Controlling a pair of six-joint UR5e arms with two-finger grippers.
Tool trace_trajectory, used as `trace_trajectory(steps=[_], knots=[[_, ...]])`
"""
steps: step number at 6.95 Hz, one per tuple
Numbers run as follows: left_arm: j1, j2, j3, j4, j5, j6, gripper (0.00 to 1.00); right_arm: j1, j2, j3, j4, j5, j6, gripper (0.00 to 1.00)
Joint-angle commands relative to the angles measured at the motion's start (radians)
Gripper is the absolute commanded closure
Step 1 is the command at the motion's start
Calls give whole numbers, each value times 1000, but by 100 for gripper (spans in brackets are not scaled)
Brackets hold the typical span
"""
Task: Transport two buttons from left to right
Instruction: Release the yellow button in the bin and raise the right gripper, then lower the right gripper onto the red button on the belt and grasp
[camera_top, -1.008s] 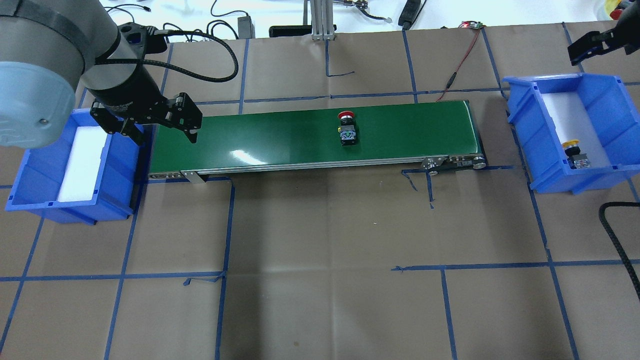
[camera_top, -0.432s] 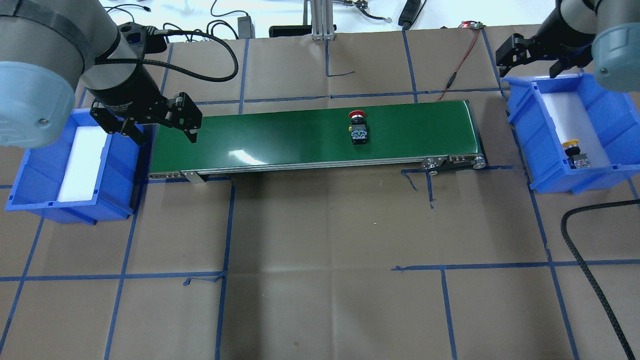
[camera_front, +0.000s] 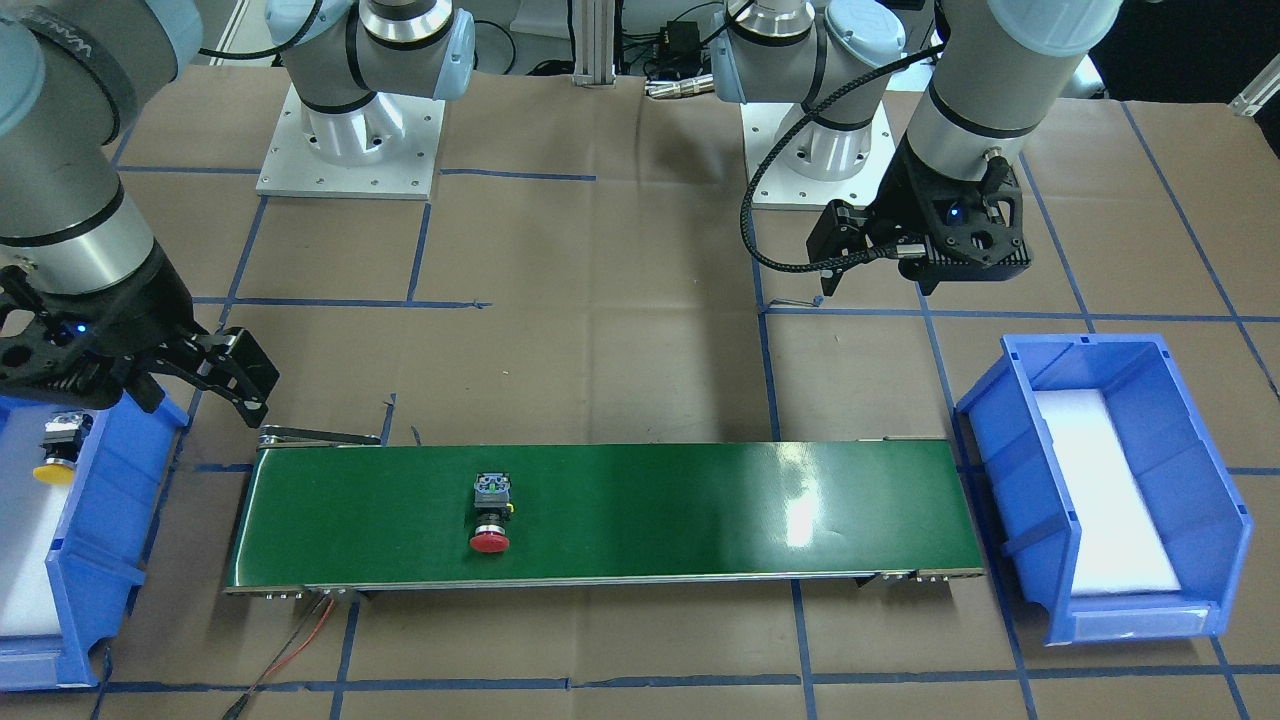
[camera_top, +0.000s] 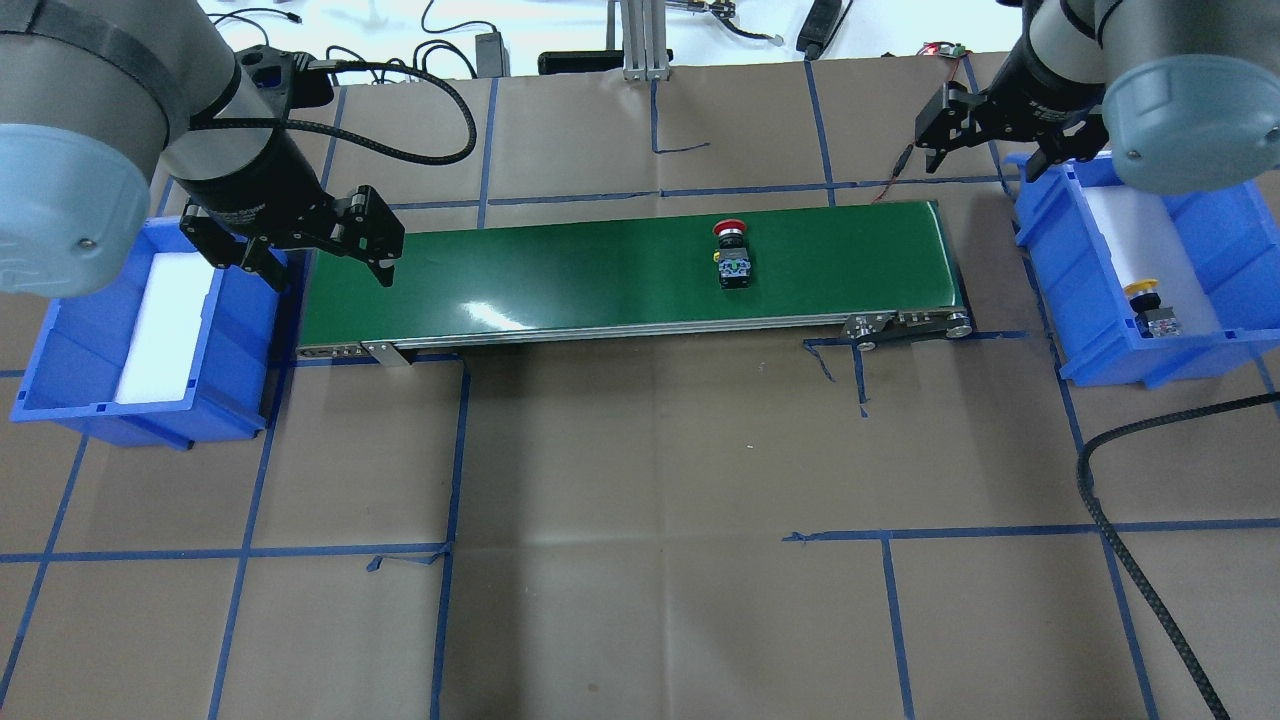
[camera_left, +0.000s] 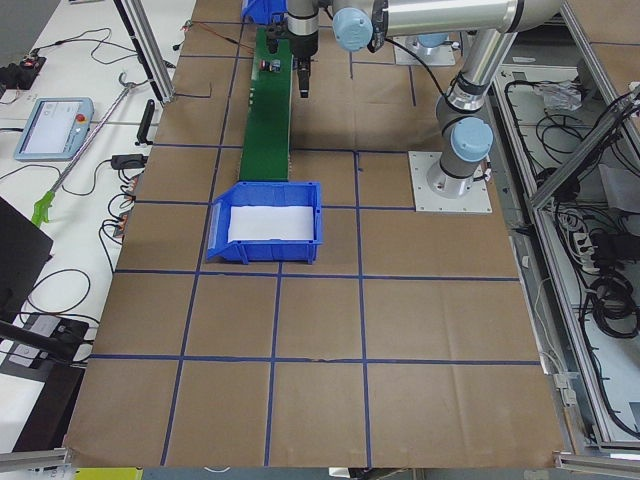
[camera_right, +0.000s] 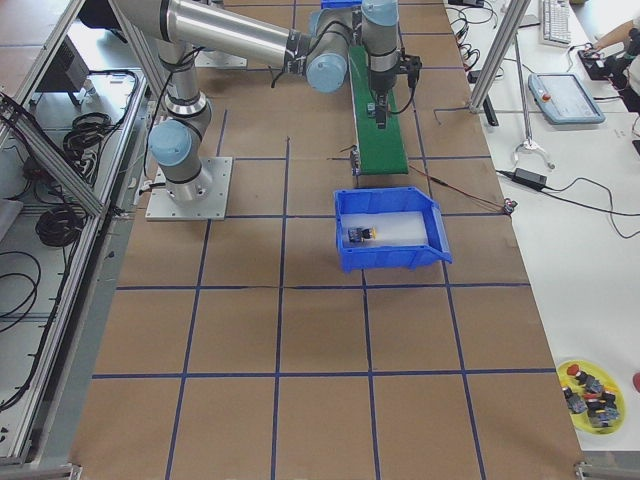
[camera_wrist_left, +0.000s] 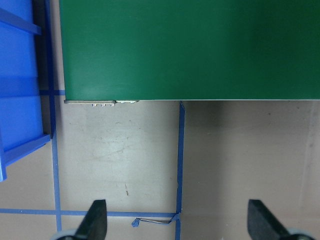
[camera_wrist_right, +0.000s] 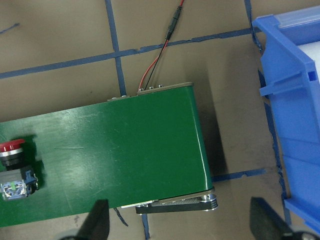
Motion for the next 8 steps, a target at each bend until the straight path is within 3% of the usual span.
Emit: trace_trajectory(steps=[1,5,8], knots=[[0,0,1,0,0,-1,0,20,6,5,2,0,33,0],[0,0,1,0,0,-1,0,22,49,55,-13,6,51,0],[0,0,1,0,0,-1,0,52,130,49,-68,197,40,0]])
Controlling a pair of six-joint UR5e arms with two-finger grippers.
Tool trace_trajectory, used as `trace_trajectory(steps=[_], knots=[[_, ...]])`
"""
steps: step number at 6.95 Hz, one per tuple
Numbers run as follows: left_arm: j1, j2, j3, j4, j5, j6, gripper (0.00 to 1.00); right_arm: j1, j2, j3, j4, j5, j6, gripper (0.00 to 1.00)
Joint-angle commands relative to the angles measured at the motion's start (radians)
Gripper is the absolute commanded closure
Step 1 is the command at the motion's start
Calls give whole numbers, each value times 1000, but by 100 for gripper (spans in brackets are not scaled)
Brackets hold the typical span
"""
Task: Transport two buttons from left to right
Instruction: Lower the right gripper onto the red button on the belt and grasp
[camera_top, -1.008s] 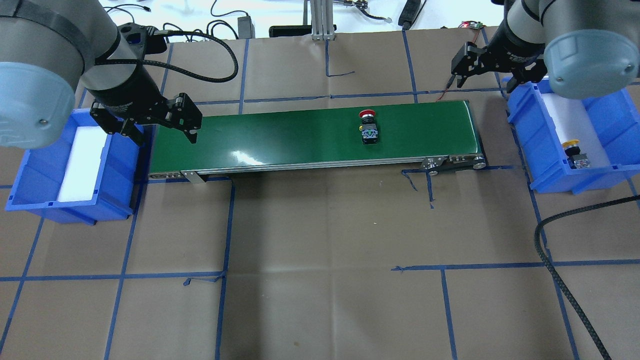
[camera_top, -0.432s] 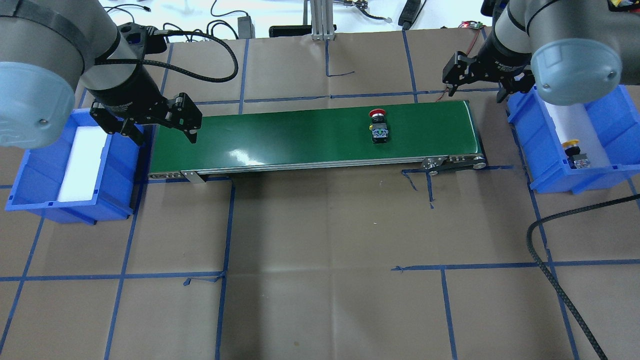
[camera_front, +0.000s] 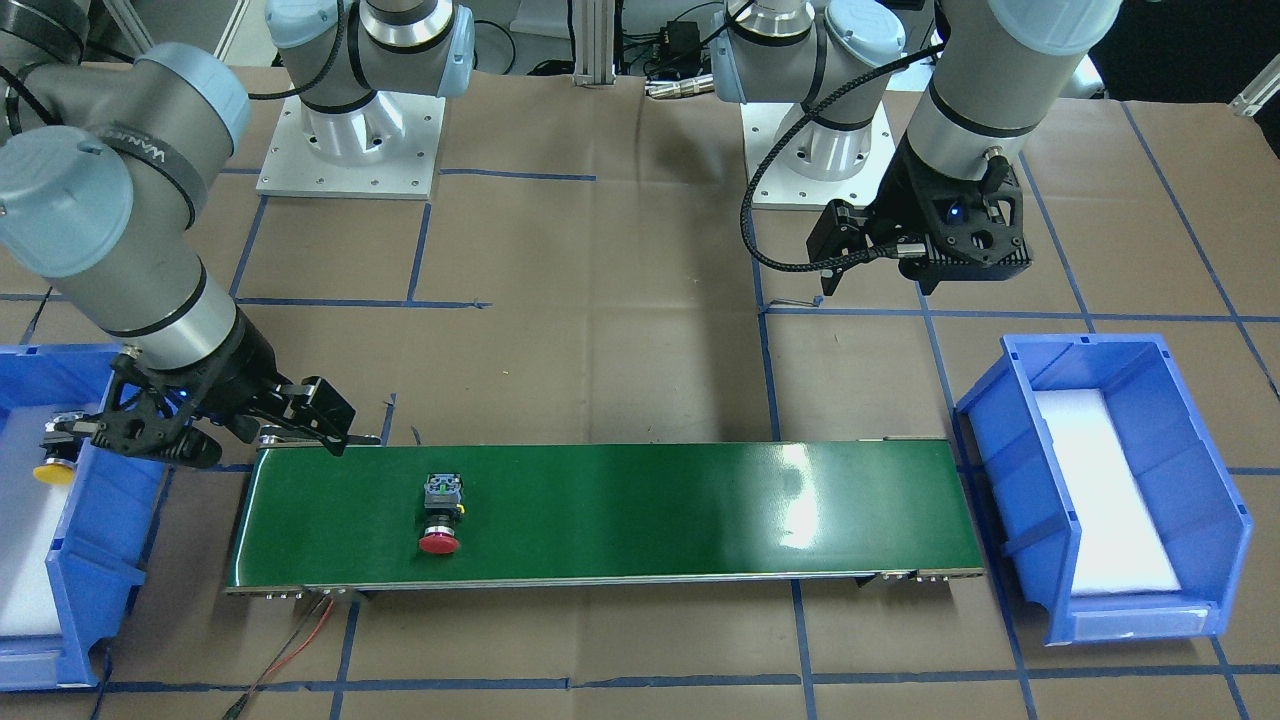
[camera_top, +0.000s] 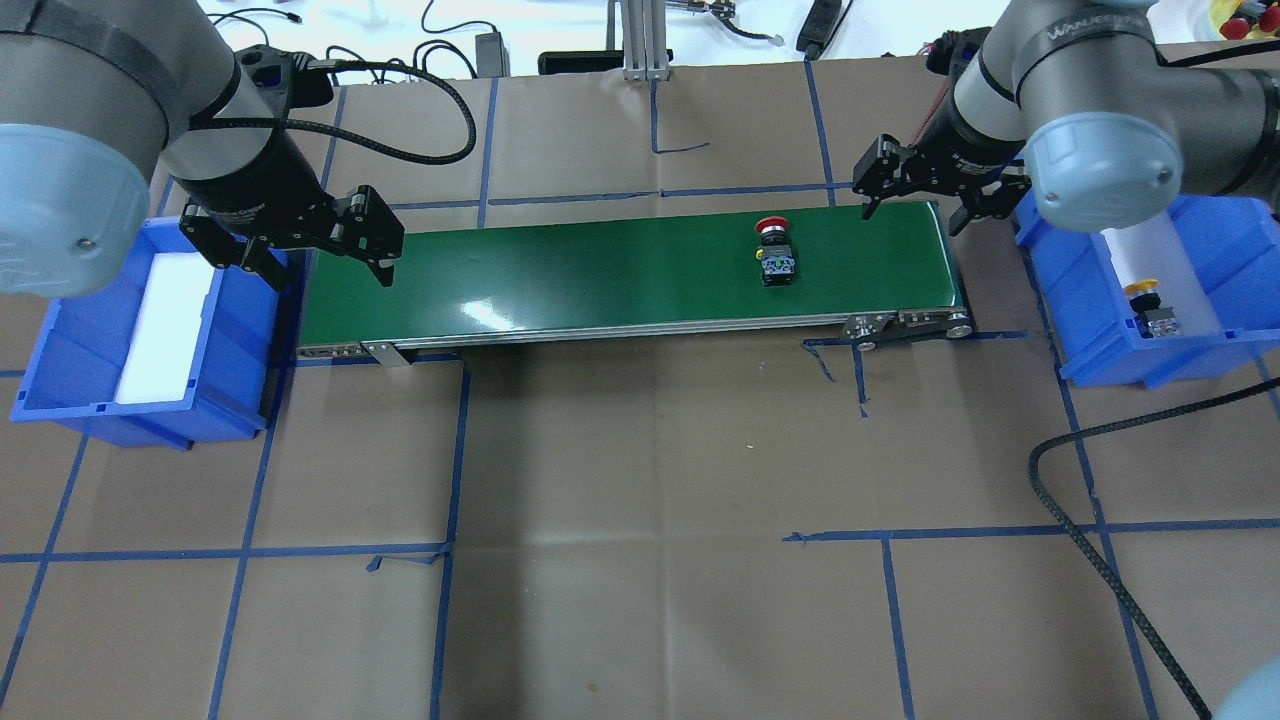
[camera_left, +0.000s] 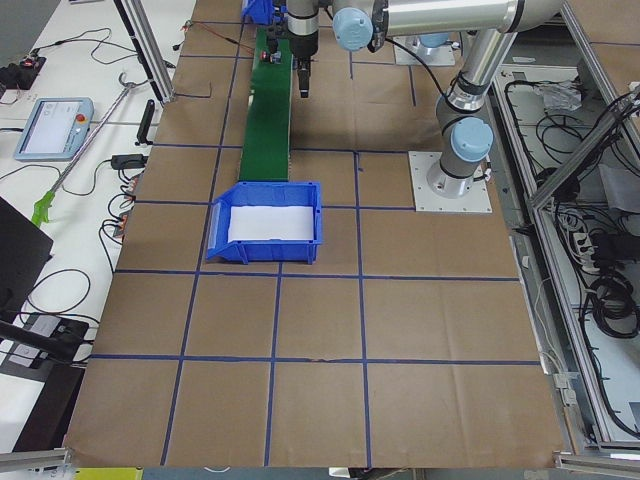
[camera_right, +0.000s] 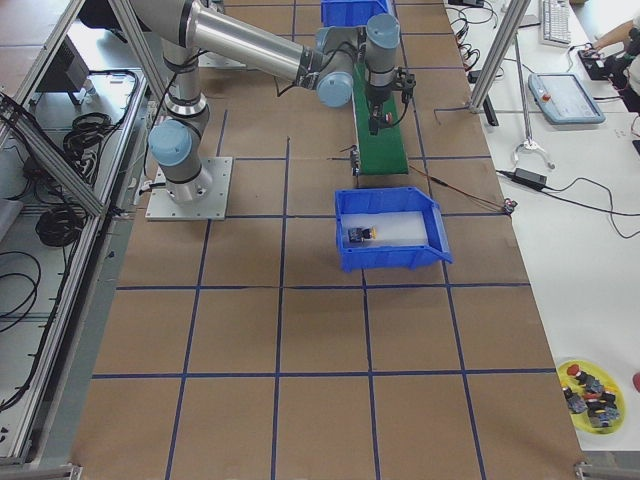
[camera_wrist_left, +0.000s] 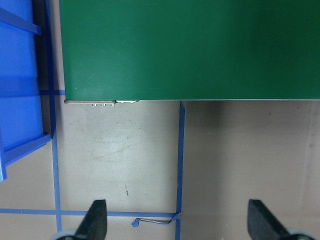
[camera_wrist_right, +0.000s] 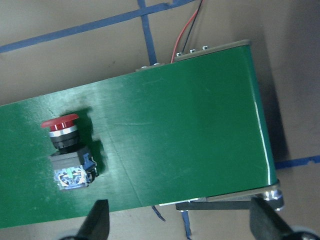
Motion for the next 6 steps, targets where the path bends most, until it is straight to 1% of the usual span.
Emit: trace_trajectory(steps=[1,2,3,4,6], knots=[[0,0,-1,0,0,1,0,25,60,-11,-15,48,-8,0],[0,-2,1,0,0,0,0,32,78,-37,-31,8,-10,3],[0,0,-1,0,0,1,0,64,97,-45,-105,-123,-10,3],[0,0,-1,0,0,1,0,90,126,-45,-127,-147,-4,3],[0,2,1,0,0,1,0,94,134,-47,-128,-129,5,3]])
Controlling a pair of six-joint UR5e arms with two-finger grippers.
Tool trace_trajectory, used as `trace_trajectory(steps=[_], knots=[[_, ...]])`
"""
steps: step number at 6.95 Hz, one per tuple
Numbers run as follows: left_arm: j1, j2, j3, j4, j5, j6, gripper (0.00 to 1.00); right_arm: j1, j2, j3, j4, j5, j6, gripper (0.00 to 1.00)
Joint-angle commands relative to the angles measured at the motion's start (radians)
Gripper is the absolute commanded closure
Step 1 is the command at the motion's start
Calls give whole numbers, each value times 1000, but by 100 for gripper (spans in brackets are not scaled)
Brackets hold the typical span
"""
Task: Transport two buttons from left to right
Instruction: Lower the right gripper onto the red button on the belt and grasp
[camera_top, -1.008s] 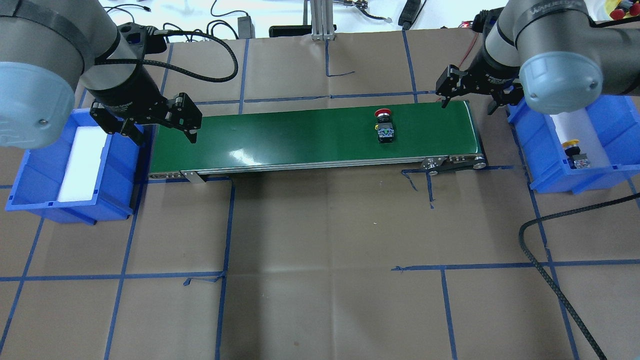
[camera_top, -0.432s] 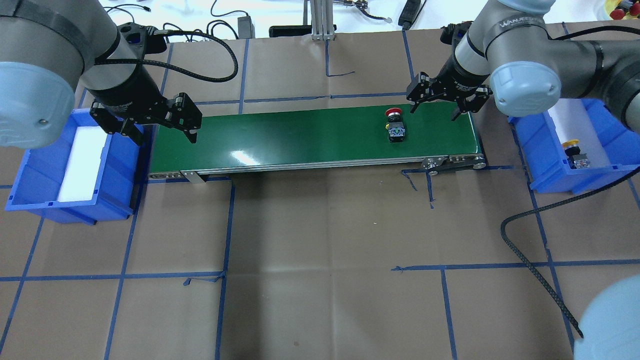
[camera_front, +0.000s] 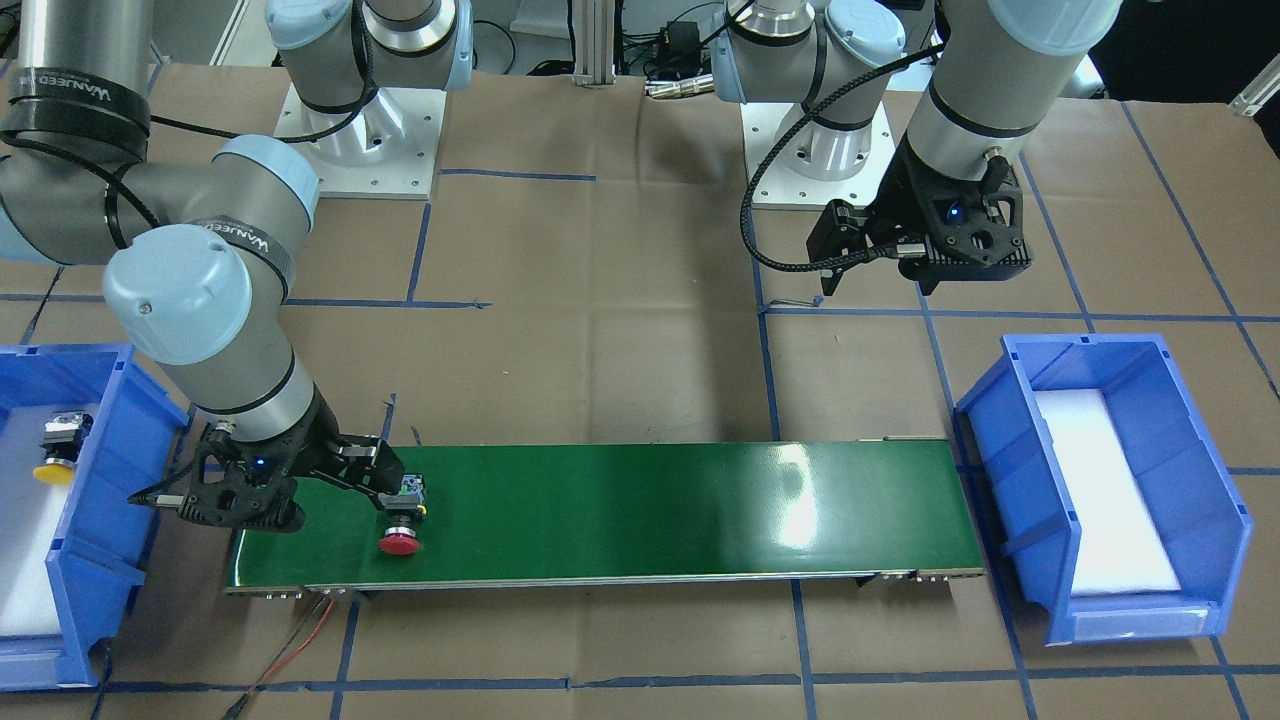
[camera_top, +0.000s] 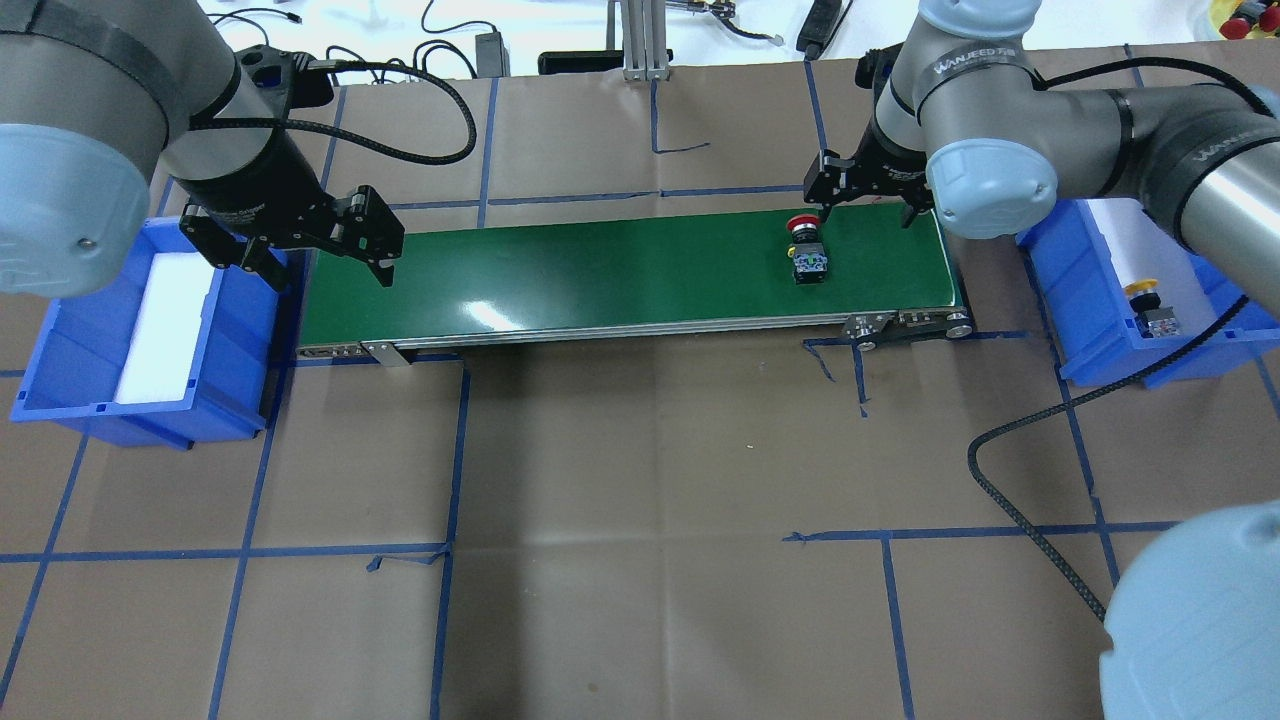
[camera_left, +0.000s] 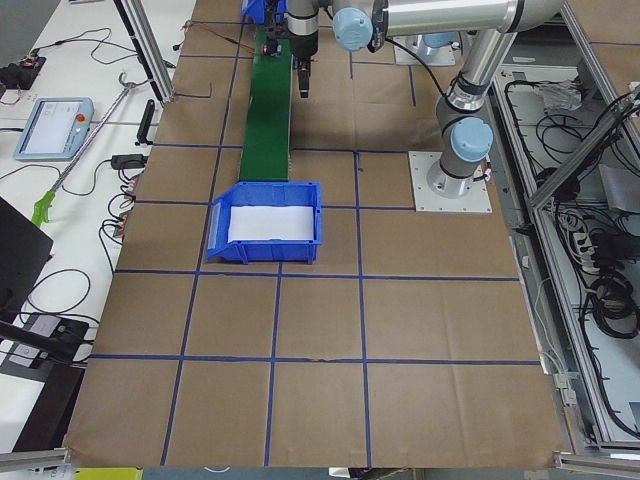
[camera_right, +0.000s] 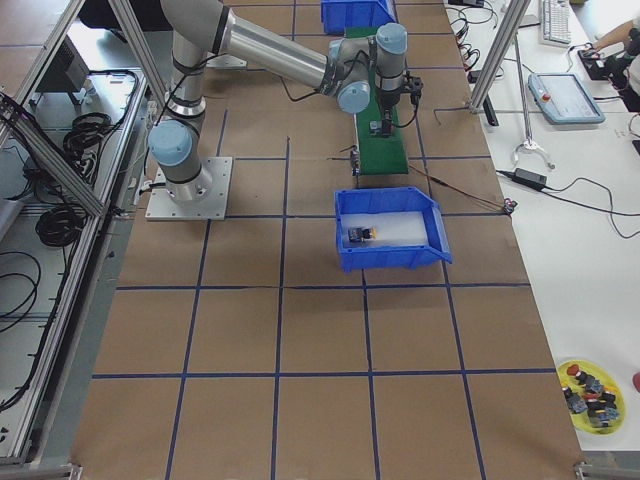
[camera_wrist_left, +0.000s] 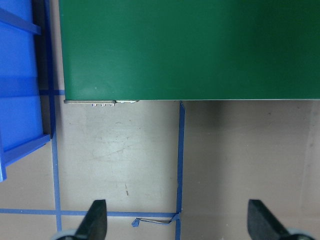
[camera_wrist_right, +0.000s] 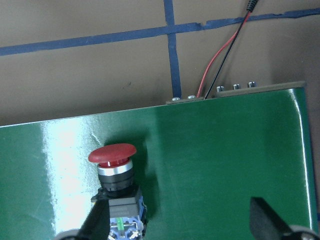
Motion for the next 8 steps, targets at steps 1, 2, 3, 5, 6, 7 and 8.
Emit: trace_trajectory(steps=[1,2,3,5,6,7,8], knots=[[0,0,-1,0,0,0,0,5,17,-1,-4,8,5,3],[0,0,1,0,0,-1,0,5,24,1,-4,8,5,3],[0,1,1,0,0,0,0,6,40,2,-2,8,5,3],[0,0,-1,0,0,-1,0,6,69,5,-5,8,2,7],[0,0,-1,0,0,-1,0,5,74,8,7,4,2,29],[0,0,1,0,0,-1,0,5,74,8,10,2,-1,54],[0,0,-1,0,0,0,0,3,72,5,10,0,-9,77]])
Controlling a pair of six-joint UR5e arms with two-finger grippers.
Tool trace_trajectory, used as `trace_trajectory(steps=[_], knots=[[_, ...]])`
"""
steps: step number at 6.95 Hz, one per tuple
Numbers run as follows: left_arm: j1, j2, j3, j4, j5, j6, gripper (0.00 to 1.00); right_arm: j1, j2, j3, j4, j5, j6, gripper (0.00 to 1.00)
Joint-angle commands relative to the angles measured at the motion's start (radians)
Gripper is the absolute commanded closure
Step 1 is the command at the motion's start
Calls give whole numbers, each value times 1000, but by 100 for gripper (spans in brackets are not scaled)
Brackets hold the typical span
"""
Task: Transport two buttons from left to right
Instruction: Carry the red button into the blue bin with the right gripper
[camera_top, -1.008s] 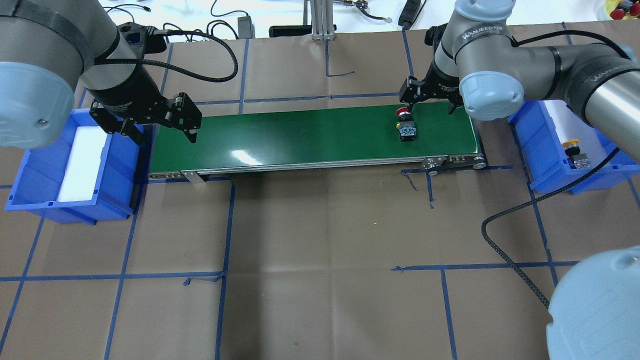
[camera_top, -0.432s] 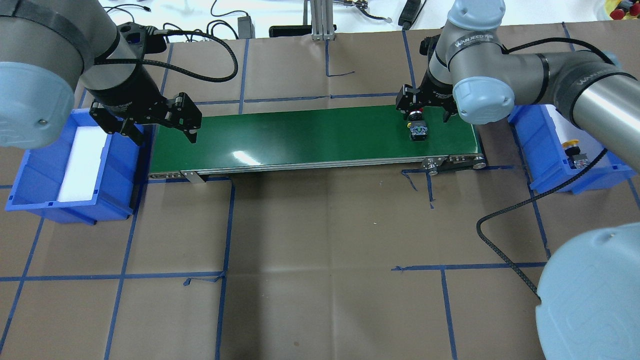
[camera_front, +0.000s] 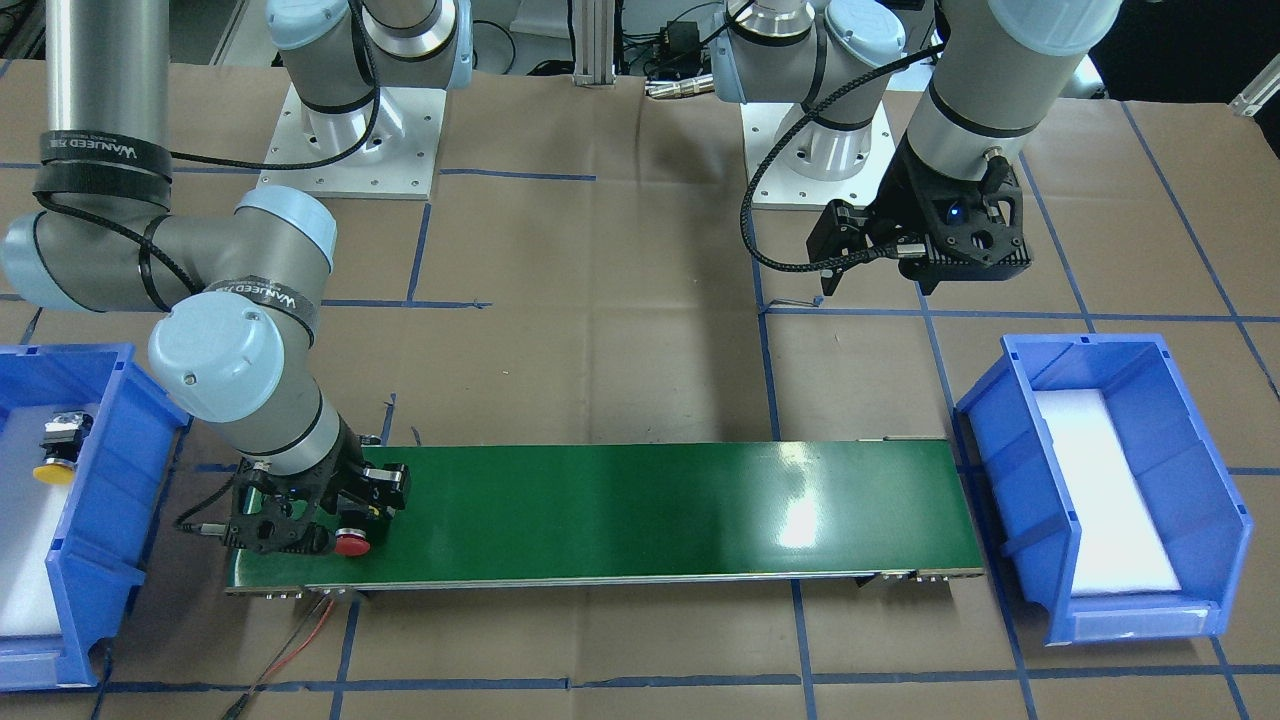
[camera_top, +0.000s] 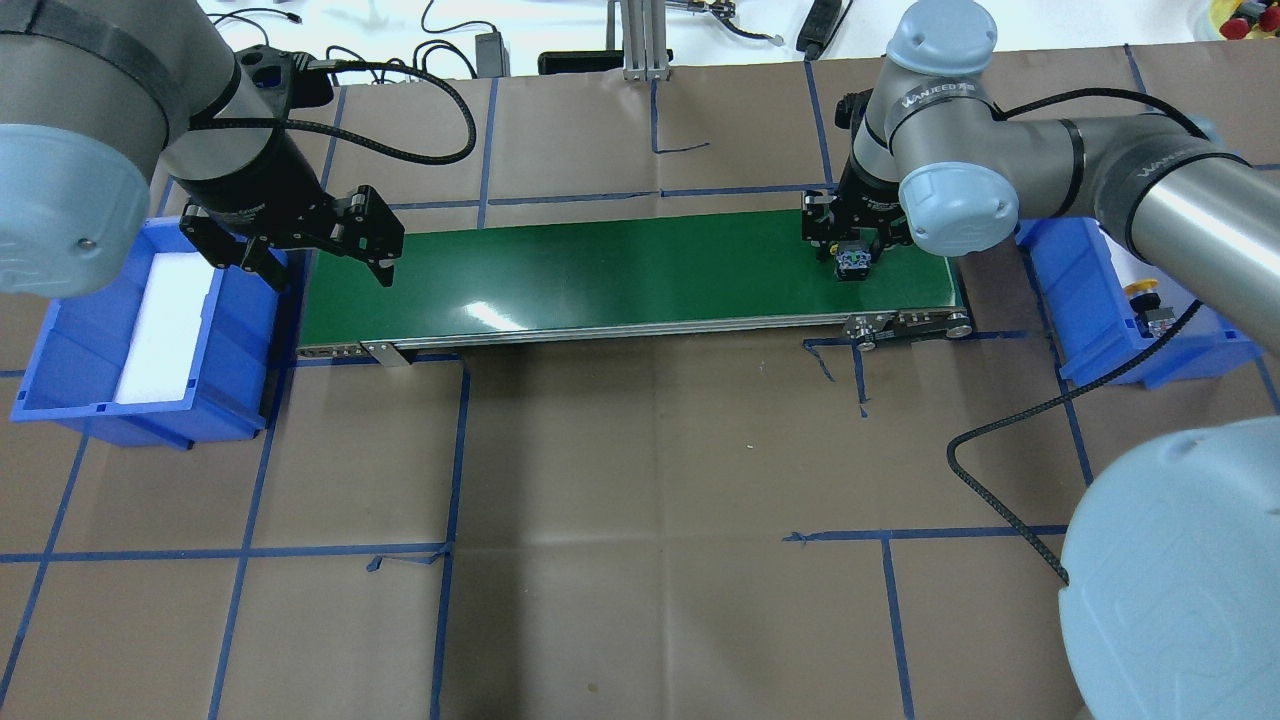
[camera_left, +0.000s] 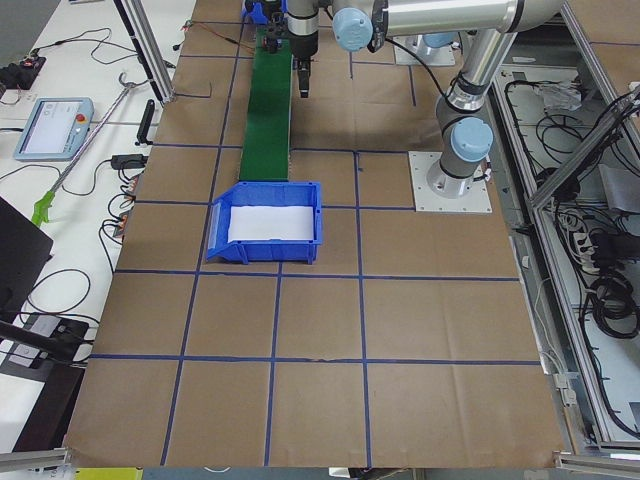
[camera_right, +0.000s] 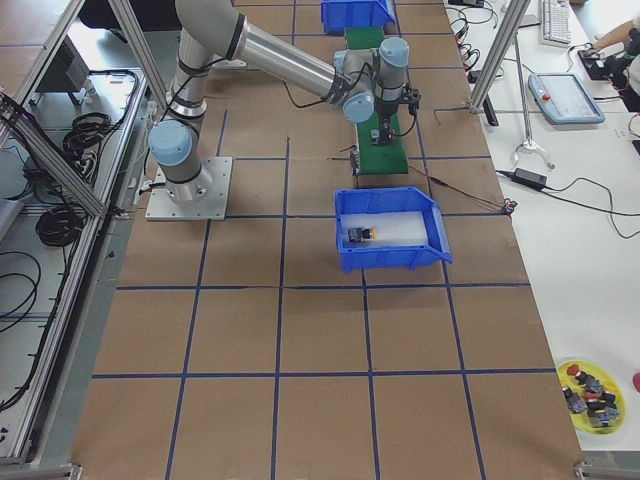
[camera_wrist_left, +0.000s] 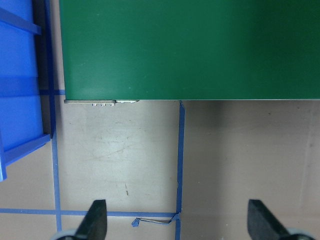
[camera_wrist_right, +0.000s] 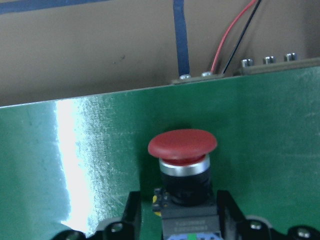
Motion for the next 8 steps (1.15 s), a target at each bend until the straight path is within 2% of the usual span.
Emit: trace_trajectory(steps=[1,2,3,4,6,7,8], knots=[[0,0,-1,0,0,0,0,-7,-9,-6,17,-5,-9,91],[0,0,-1,0,0,0,0,-18,-43,-28,51,-16,-12,94],[0,0,1,0,0,0,0,-53,-99,-79,139,-13,-27,95],[0,0,1,0,0,0,0,-132,-127,-151,228,-10,-111,95],[0,0,1,0,0,0,0,-355,-112,-279,341,2,-456,94],[0,0,-1,0,0,0,0,-459,-103,-284,335,4,-642,95],[0,0,-1,0,0,0,0,-505,-86,-283,306,-4,-709,96]])
